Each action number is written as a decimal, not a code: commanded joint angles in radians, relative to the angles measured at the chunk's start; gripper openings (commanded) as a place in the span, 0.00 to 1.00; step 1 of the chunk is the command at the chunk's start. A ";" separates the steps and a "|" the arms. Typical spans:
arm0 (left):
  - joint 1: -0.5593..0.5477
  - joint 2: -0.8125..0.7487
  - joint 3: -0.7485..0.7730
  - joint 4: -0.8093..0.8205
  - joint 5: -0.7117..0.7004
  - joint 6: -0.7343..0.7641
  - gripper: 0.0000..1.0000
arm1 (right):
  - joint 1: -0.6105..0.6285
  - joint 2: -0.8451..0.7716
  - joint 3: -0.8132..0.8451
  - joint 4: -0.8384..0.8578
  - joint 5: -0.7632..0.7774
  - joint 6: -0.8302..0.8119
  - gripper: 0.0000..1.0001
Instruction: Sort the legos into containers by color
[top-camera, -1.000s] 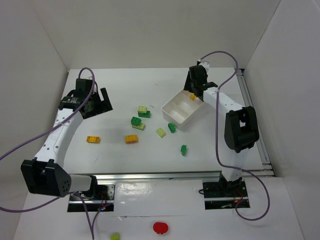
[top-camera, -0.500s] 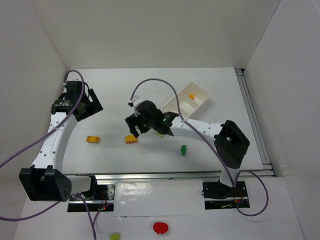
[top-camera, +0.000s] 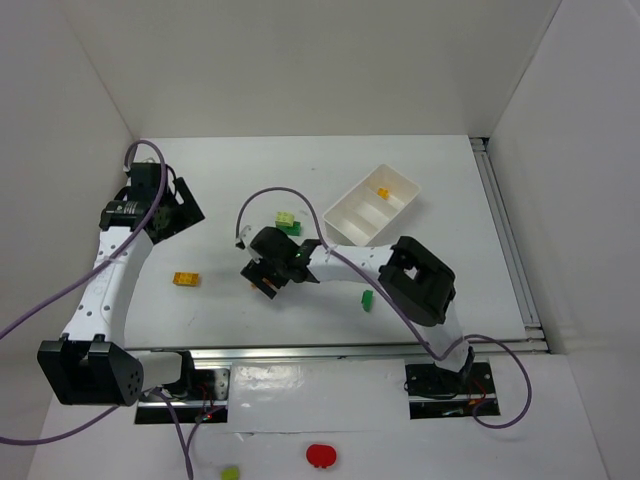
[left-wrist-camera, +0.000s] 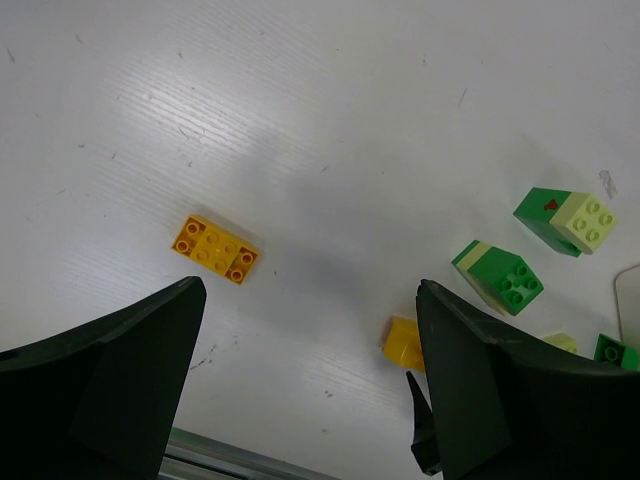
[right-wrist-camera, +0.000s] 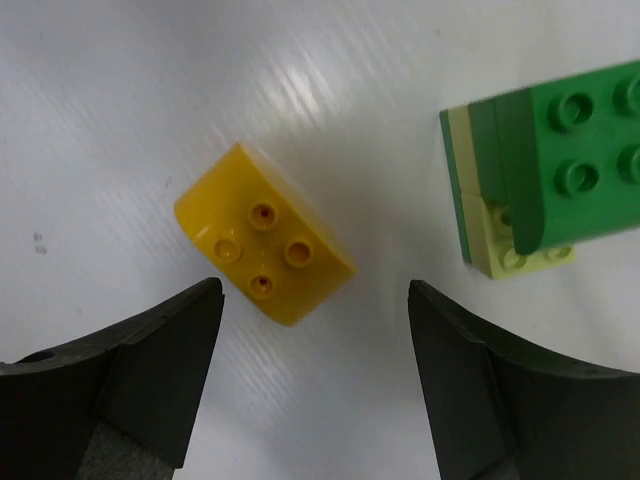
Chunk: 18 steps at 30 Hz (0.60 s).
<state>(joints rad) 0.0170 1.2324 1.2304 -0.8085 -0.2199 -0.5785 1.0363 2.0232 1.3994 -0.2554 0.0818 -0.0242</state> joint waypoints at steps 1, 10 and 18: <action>0.006 -0.021 0.000 0.000 0.011 -0.003 0.95 | 0.001 0.037 0.094 0.030 0.024 -0.048 0.81; 0.006 -0.021 0.000 0.000 0.011 -0.003 0.95 | -0.009 0.161 0.237 0.019 0.026 -0.091 0.69; 0.006 -0.021 0.000 0.009 0.011 -0.003 0.95 | -0.009 0.080 0.231 0.008 0.055 -0.066 0.28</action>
<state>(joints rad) 0.0174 1.2324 1.2301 -0.8078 -0.2119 -0.5797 1.0336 2.1849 1.6001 -0.2527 0.1047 -0.0982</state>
